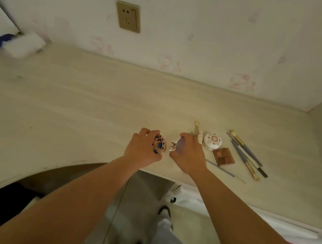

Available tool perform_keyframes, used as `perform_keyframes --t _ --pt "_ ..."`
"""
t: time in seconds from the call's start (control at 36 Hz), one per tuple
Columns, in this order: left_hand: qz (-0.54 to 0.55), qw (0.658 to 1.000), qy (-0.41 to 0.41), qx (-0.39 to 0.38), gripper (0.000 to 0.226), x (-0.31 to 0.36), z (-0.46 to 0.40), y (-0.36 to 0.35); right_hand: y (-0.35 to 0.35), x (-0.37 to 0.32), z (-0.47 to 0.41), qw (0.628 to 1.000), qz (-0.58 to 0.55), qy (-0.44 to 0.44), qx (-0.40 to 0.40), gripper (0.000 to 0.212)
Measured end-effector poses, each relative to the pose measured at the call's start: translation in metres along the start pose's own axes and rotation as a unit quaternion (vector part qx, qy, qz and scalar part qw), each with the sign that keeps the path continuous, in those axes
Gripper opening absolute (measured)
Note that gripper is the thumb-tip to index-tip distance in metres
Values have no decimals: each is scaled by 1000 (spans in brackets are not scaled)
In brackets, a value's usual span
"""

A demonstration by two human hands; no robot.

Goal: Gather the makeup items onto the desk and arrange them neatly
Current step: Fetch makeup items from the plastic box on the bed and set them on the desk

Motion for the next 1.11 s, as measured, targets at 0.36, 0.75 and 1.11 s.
perform_keyframes --t 0.36,0.75,1.11 --pt "-1 999 34 3 73 15 -93 -15 -13 1 -109 987 135 72 -49 66" --pt "-64 996 4 -68 64 33 -165 -41 -31 14 -187 947 294 127 -40 56" --pt "-52 996 -31 -61 69 33 -189 -44 -35 22 -205 950 283 113 -74 62"
Point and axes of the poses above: each hand's wrist, its own z-axis away from the middle knuckle, its own y-axis out of the back of the hand, x = y × z, the point moved 9 cm from there along -z, towards the middle knuckle, and after that the axes turned 9 degrees about x, right-handed, at the moved point
